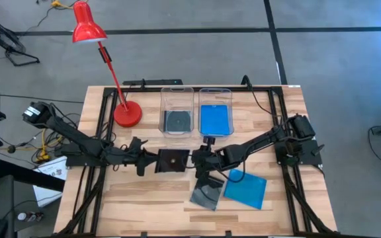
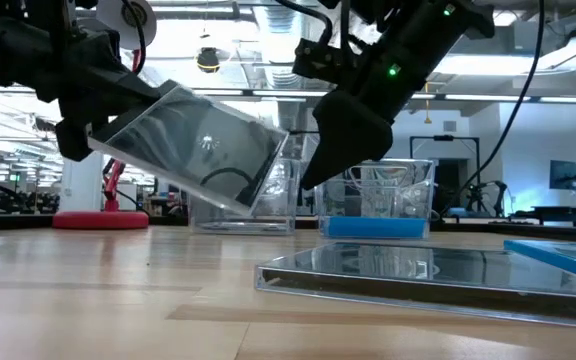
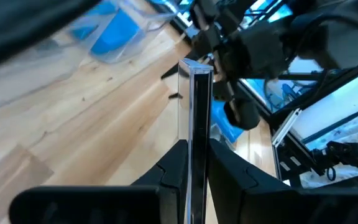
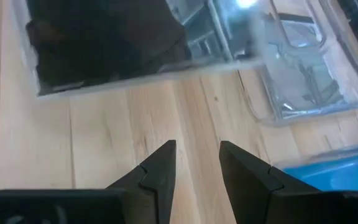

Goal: Pick & place jewel cases by type
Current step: Put the top black cd case into the left transparent bin

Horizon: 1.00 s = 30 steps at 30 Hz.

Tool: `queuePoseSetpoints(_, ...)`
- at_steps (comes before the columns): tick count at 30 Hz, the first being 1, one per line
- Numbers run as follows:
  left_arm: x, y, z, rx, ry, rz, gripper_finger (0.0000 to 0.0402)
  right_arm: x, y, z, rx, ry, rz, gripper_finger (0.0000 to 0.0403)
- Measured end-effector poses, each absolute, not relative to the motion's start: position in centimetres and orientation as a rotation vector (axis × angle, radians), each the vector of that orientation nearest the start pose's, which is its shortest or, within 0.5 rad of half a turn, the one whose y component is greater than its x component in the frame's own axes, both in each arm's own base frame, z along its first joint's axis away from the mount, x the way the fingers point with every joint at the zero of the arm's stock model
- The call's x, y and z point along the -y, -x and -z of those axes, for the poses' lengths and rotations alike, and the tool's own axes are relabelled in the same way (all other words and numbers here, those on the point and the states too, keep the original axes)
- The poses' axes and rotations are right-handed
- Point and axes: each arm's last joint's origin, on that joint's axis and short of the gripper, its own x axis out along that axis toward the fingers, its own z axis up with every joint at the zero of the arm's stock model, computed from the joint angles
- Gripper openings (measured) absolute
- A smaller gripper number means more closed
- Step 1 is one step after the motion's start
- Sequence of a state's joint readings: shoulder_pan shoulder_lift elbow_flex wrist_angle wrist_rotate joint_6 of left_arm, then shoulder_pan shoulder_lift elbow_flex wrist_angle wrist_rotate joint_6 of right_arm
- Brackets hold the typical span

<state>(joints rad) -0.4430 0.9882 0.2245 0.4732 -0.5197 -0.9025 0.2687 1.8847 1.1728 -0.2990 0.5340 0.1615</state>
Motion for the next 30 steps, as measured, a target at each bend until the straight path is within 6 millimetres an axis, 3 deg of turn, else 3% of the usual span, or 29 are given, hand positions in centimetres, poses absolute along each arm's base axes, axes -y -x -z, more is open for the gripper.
queuePoseSetpoints(11, 4.8, -16.5, -19.6, -0.048, 0.696, -0.189, 0.0041, -8.5, -36.5, -16.1, -0.918, 0.243, 0.328, 0.0118)
queuePoseSetpoints(19, 2.4, -15.9, -21.1, 0.066, 0.603, -0.277, 0.0033, -8.5, -36.5, -16.1, -0.917, 0.241, 0.329, 0.0118)
queuePoseSetpoints(30, -1.2, -15.9, -21.5, 0.106, 0.565, -0.356, 0.0034, -8.5, -36.5, -16.1, -0.919, 0.234, 0.317, 0.0118)
